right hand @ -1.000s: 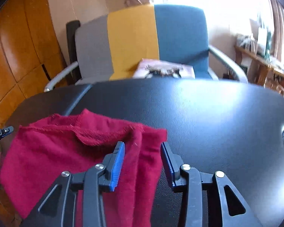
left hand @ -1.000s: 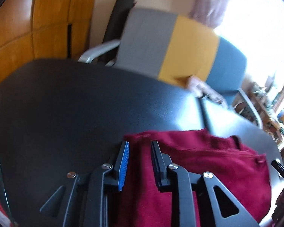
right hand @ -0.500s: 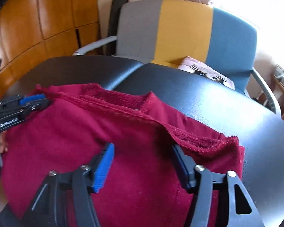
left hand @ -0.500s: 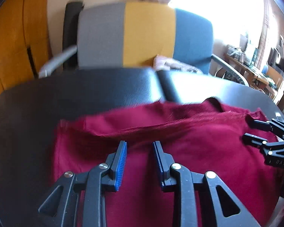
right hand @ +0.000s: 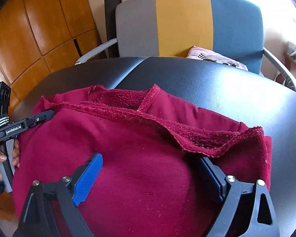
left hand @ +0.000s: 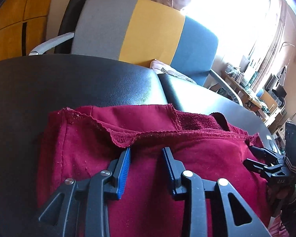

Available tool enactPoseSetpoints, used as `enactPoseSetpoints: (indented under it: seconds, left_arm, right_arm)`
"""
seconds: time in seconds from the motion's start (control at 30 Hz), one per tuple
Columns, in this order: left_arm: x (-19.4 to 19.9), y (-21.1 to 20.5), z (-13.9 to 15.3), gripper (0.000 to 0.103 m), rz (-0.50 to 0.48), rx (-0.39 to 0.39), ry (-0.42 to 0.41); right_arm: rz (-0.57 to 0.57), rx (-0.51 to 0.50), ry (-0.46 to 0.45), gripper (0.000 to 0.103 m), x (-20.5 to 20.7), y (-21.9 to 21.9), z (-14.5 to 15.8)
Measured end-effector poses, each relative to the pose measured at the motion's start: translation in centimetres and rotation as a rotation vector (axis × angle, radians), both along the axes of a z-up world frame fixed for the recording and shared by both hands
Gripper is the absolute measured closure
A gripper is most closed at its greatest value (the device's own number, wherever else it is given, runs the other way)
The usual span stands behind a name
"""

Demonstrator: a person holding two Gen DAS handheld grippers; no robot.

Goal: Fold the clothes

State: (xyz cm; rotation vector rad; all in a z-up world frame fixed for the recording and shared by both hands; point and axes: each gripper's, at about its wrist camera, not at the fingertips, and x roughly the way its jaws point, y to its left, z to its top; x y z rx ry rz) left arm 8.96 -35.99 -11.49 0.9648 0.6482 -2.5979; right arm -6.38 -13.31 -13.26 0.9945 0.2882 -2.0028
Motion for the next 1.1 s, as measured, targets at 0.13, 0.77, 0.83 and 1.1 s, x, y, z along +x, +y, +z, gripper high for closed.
enactPoseSetpoints:
  seconds: [0.13,0.77,0.83,1.1]
  left_arm:
    - [1.2,0.3,0.0,0.069,-0.014,0.008,0.004]
    - [2.8,0.6,0.0,0.069,-0.010,-0.003,0.007]
    - [2.8,0.7,-0.1,0.069,-0.009,-0.003,0.007]
    - [1.9,2.2,1.1,0.069,0.010,-0.099,-0.084]
  right_arm:
    - [-0.012,0.023,-0.004,0.000,2.6,0.7,-0.1]
    - [0.048,-0.164,-0.177,0.000,3.6,5.0,3.7]
    - [0.100,-0.241,-0.284,0.000,3.3,8.1,5.0]
    - [0.072,-0.281,-0.579,0.000,5.1,20.0,0.7]
